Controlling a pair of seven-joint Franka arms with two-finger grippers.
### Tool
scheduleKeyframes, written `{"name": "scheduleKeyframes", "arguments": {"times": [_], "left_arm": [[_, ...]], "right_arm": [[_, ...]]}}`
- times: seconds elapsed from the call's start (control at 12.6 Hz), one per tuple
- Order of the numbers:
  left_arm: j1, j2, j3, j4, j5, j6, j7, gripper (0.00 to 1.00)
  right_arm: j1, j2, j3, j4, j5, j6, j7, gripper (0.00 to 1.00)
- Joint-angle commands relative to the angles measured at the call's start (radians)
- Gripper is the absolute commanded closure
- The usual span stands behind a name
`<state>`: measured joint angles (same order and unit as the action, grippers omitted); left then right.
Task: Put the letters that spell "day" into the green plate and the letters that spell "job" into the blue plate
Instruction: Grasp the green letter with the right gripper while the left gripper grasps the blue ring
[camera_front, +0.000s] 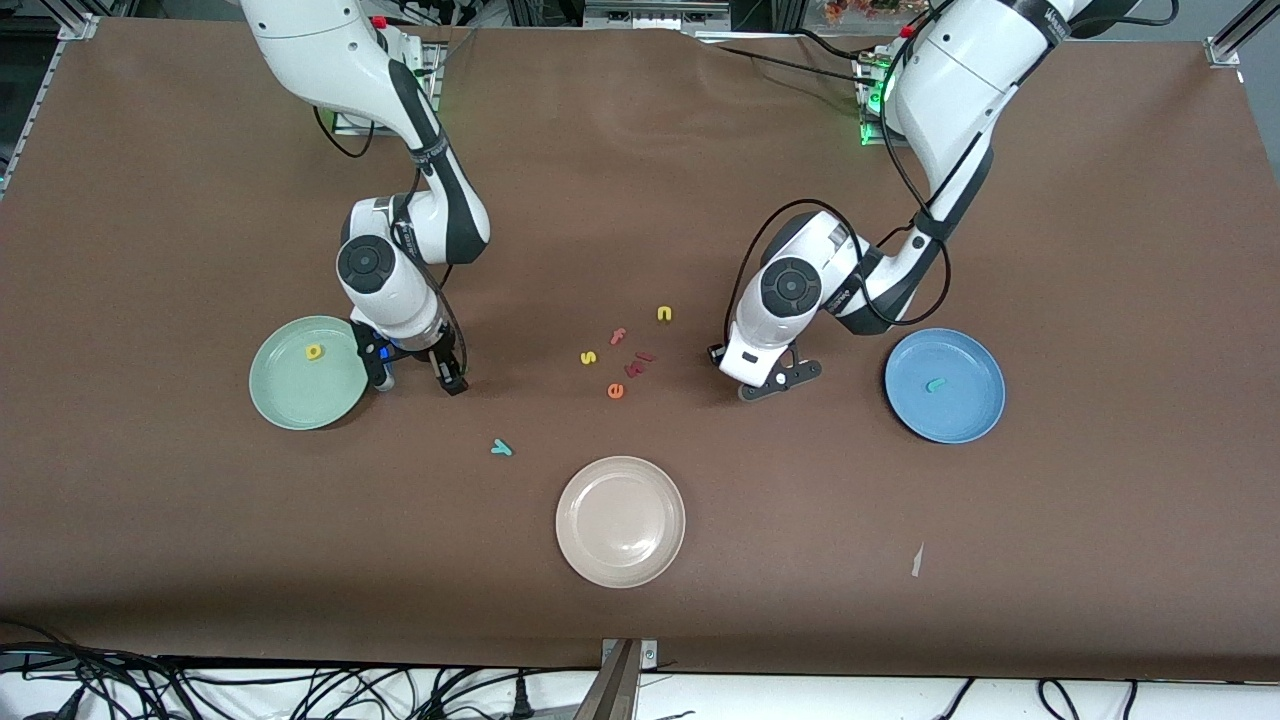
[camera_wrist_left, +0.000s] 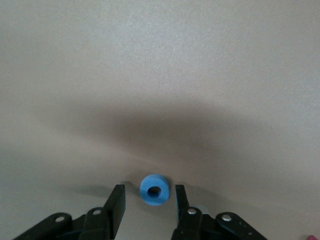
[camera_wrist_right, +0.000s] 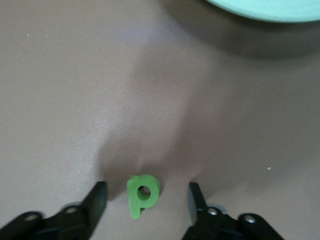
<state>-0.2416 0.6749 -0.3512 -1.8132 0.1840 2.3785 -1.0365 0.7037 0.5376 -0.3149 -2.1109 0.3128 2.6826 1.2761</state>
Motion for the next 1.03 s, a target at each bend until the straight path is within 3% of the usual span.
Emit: {"name": "scheduleKeyframes", "arguments": {"times": [0.0,0.16,0.32,0.48,0.63,0.95], "left_arm": [[-0.007,0.018,0.006,0.017,0.037,0.022,-0.023,0.51],[-0.007,0.020,0.008,0.012,0.049,0.024,-0.023,0.53],[-0.005,0.029,0.008,0.011,0.101,0.022,-0.019,0.75],[-0.005,0.035,0.006,0.011,0.137,0.019,-0.019,0.98],[0.004,0.029,0.006,0.014,0.138,0.010,-0.008,1.00],[0.045,-0.035,0.005,0.025,0.143,-0.094,0.003,1.00]], "right_arm": [[0.007,-0.005,0.002,-0.014,0.014,0.022,-0.009,0.65],[0.007,-0.005,0.002,-0.012,0.014,0.022,-0.011,0.77],[0.003,-0.004,0.002,-0.006,0.014,0.020,-0.014,0.96],[-0.007,-0.005,0.000,0.044,0.012,-0.041,-0.027,1.00],[-0.019,-0.016,-0.016,0.123,0.015,-0.191,-0.128,1.00],[-0.020,-0.082,-0.159,0.127,0.015,-0.396,-0.608,1.00]]}}
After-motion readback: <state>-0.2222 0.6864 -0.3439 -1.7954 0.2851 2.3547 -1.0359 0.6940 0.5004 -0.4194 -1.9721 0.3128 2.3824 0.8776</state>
